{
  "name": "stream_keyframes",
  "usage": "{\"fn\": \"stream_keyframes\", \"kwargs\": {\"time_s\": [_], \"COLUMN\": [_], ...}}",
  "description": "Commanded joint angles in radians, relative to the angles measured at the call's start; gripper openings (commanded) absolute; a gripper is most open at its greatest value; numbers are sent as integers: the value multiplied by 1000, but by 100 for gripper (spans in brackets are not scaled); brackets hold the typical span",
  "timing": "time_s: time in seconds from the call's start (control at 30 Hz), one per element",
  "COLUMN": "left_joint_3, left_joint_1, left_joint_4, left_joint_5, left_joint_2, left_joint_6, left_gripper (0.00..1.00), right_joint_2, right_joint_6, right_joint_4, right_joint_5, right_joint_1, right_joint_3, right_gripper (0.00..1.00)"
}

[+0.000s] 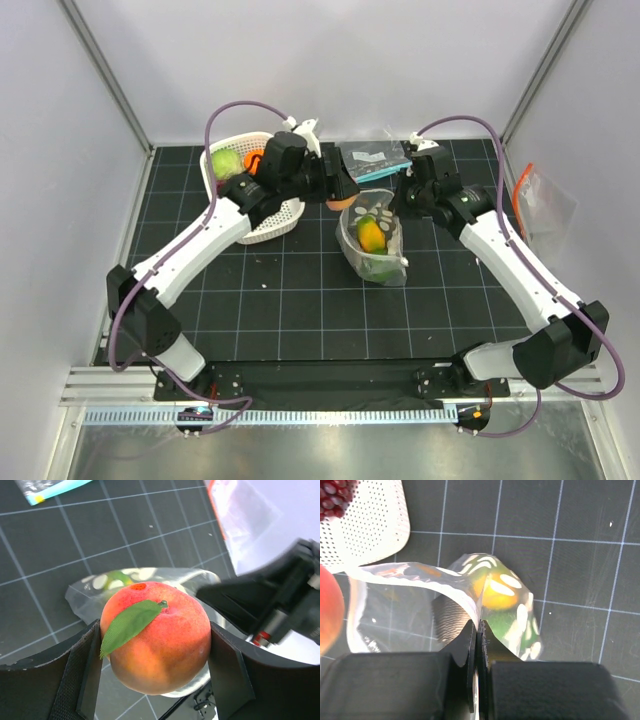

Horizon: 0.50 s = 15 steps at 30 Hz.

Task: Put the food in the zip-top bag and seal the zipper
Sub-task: Pick up the fake fruit from the bin, then place the fake fruit in the zipper food storage bag.

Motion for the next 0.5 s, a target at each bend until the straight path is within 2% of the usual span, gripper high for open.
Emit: {"fn": "stream_keyframes", "kwargs": {"time_s": [0.0,0.13,0.37,0.43,0.47], "left_joint_3": [1,4,-22,-32,-35], "left_joint_1": [-36,-90,-147,-168,-174], "left_joint_4": [82,92,109,130,136], "left_joint_5": [-26,-26,-4,-4,-6], "left_joint_2": [-71,-84,-5,18,26], "left_joint_6": [-3,19,14,16,22], "left_gripper": [26,25,27,32,42], "right_joint_2": [-10,-8,3,3,3], "right_joint_6": [10,15,26,27,27], "right_joint_4": [16,14,22,22,22], "right_joint_5": [-25,-23,-28,-26,-25], "right_joint_1": [2,4,4,4,4], "right_joint_3": [63,65,57,57,59], "right_gripper": [1,1,1,1,1]}}
